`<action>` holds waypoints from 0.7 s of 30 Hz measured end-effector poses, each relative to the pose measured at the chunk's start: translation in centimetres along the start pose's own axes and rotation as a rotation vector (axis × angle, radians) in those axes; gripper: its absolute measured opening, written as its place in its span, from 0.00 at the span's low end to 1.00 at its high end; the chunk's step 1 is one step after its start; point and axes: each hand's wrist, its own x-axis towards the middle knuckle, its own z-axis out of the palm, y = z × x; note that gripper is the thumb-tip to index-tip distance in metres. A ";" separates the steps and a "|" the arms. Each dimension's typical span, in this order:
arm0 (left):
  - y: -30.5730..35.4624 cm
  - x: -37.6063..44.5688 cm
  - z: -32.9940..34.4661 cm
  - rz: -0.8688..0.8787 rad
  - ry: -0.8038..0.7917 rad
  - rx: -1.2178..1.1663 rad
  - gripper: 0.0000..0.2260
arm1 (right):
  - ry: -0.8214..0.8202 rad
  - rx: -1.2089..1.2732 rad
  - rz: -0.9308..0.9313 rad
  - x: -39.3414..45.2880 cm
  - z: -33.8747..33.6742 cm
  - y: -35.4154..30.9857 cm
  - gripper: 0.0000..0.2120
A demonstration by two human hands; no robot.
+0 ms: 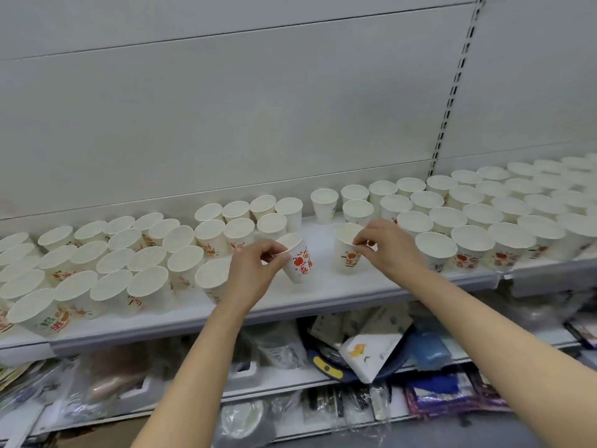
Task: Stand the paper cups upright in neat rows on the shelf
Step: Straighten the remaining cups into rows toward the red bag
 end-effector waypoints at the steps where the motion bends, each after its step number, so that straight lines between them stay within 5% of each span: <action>1: 0.2 0.8 1.1 -0.001 -0.018 0.017 0.01 | 0.000 -0.037 0.010 -0.2 -0.5 1.1 0.01; 11: 1.0 9.4 7.2 0.006 -0.074 0.354 0.01 | 0.032 -0.230 -0.127 0.0 -0.9 5.9 0.04; 21: 1.3 12.5 10.4 0.034 -0.162 0.505 0.06 | 0.062 -0.139 -0.228 0.6 -0.8 7.3 0.07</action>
